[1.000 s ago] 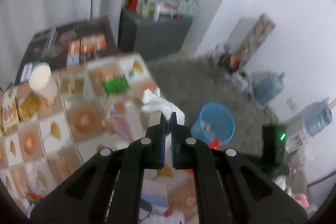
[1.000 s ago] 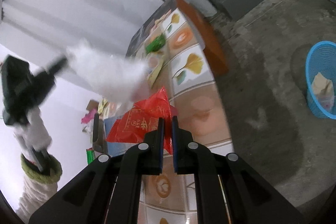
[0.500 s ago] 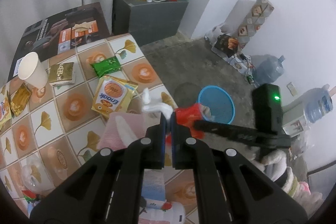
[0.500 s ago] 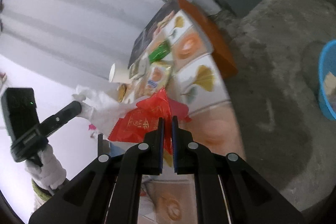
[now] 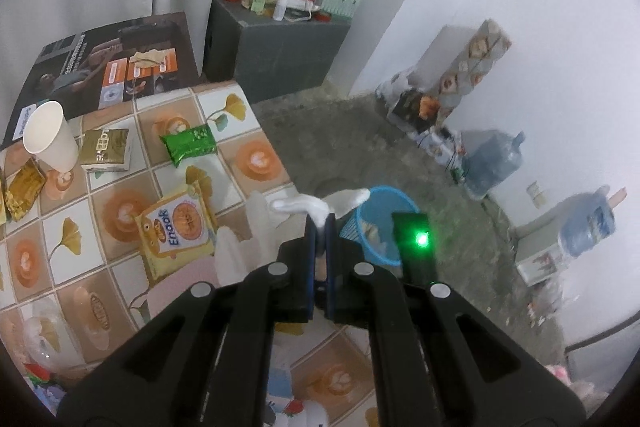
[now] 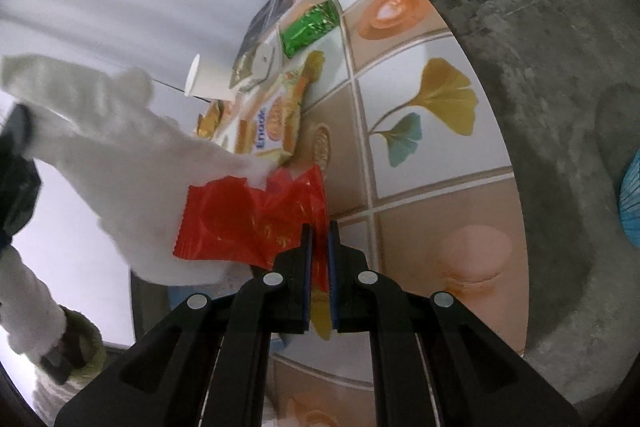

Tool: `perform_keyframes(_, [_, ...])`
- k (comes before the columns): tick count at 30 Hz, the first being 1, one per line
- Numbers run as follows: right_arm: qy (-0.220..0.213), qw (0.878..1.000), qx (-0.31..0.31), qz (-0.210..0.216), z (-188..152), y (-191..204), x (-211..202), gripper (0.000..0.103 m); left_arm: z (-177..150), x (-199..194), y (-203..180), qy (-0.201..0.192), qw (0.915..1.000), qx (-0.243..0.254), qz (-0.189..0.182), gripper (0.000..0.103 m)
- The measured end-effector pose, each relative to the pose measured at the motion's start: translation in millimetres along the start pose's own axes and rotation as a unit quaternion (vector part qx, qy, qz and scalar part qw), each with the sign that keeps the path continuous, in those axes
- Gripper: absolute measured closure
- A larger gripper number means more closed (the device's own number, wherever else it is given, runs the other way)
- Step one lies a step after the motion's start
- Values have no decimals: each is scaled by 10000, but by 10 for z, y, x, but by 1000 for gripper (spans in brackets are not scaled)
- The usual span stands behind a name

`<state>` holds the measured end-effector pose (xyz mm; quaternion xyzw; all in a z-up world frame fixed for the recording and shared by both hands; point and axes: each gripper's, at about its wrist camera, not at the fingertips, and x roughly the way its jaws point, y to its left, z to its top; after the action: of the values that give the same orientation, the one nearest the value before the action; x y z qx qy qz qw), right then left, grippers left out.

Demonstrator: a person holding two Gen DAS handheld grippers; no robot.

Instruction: Collect trash

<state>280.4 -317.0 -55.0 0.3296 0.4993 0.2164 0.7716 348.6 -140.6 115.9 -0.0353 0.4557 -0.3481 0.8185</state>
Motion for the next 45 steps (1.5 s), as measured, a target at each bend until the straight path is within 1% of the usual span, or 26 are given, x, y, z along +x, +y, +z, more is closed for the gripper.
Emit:
perform_keyframes(5, [-8, 10000, 5, -50, -1, -12, 9, 96, 69, -175, 31, -375, 9984, -258, -330, 100])
perform_keyframes(6, [-13, 10000, -1, -53, -3, -5, 15, 96, 93, -230, 37, -483, 9973, -324, -457, 100])
perform_keyframes(8, [-34, 9999, -34, -91, 4, 23, 24, 96, 126, -311, 26, -644, 9957, -378, -556, 100])
perform_keyframes(10, [-61, 9999, -64, -133, 8, 31, 24, 96, 169, -419, 19, -855, 9926, -455, -725, 100])
perform_keyframes(12, [-100, 9998, -62, -156, 2, 26, 5, 96, 202, -504, 19, -984, 9894, -583, -895, 100])
perform_keyframes(15, [-237, 9995, -55, -209, -61, 7, -116, 96, 205, -545, -1, -1012, 9879, -688, -953, 100])
perform_keyframes(18, [-455, 9984, -99, -325, -159, -52, -326, 96, 151, -461, -20, -862, 9887, -792, -941, 100])
perform_keyframes(20, [-614, 9970, -77, -463, -261, -141, -500, 96, 98, -379, -2, -789, 9900, -815, -838, 100])
perform_keyframes(22, [-721, 9957, -5, -589, -350, -247, -643, 96, 51, -248, 56, -705, 9910, -938, -650, 100])
perform_keyframes(24, [-827, 9937, 73, -746, -441, -363, -789, 96, 21, -100, 174, -576, 9901, -1182, -490, 100])
perform_keyframes(26, [-915, 9924, 153, -804, -484, -448, -895, 96, 3, 34, 331, -494, 9878, -1445, -302, 100])
perform_keyframes(29, [-1065, 9906, 242, -823, -507, -538, -1041, 96, -3, 209, 576, -384, 9817, -1867, 10, 100])
perform_keyframes(30, [-1111, 9902, 258, -811, -503, -544, -1073, 96, 3, 267, 673, -347, 9780, -2052, 136, 100])
perform_keyframes(33, [-1204, 9896, 255, -749, -463, -550, -1100, 96, 19, 332, 864, -395, 9704, -2360, 333, 100])
perform_keyframes(37, [-1276, 9898, 201, -599, -406, -494, -1105, 96, 39, 295, 998, -525, 9642, -2536, 580, 100])
perform_keyframes(40, [-1259, 9907, 150, -500, -349, -423, -1033, 96, 38, 230, 1075, -653, 9598, -2602, 827, 100])
perform_keyframes(42, [-1228, 9914, 95, -432, -316, -350, -982, 96, 22, 187, 1156, -705, 9544, -2728, 988, 100])
perform_keyframes(44, [-1182, 9923, 9, -368, -269, -255, -904, 96, -3, 168, 1246, -712, 9491, -2876, 1069, 100])
perform_keyframes(45, [-1162, 9926, -26, -340, -245, -207, -866, 96, -15, 173, 1301, -668, 9476, -2946, 1042, 100])
